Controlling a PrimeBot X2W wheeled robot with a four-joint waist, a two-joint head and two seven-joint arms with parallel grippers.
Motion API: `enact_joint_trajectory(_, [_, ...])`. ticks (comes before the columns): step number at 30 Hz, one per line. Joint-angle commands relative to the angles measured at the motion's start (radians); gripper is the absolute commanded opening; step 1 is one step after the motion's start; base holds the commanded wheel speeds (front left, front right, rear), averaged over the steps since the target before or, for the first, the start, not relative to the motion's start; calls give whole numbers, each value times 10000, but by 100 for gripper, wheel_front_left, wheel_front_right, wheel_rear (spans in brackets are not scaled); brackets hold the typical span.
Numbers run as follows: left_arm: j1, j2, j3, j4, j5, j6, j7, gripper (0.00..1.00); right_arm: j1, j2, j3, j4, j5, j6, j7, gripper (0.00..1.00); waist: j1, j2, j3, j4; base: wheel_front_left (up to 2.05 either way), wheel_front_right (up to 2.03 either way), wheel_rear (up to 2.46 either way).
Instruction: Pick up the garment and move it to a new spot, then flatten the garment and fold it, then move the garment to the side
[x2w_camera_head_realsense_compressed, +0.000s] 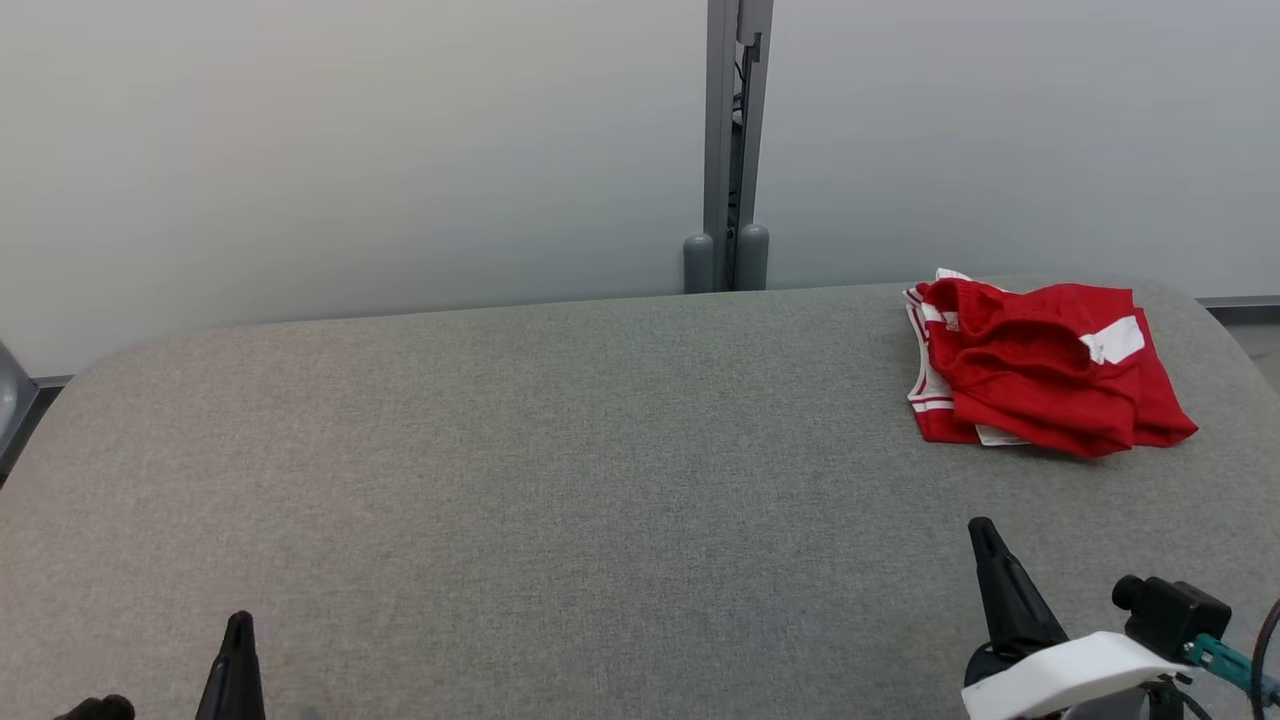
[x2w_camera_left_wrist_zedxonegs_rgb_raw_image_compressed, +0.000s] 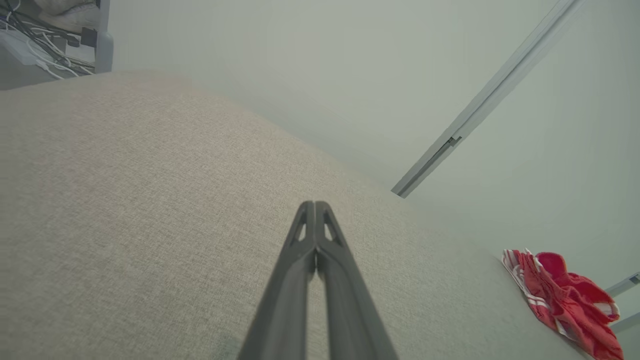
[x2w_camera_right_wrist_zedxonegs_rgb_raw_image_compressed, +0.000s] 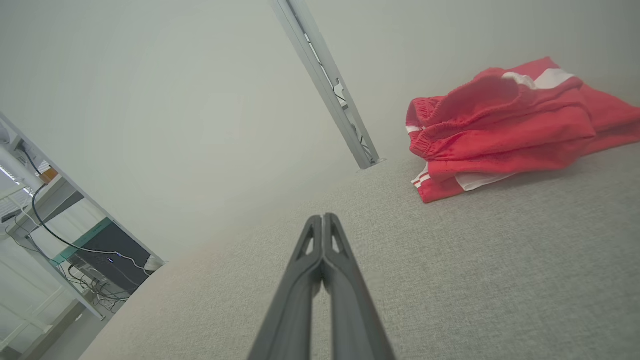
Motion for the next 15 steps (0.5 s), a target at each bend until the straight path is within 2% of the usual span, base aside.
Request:
enact_joint_trajectory(1, [-397,73,209,-201,-309,17,124,0,-432,-40,95,-62,393,2,16,0,0,-1,9,6,0,0,0])
enact_joint_trajectory(15, [-656,92,1225,-476,-2178,90,1072,0,-1332,62,859,398,2779,2,112,0,0,-1,130,77,0,0,0])
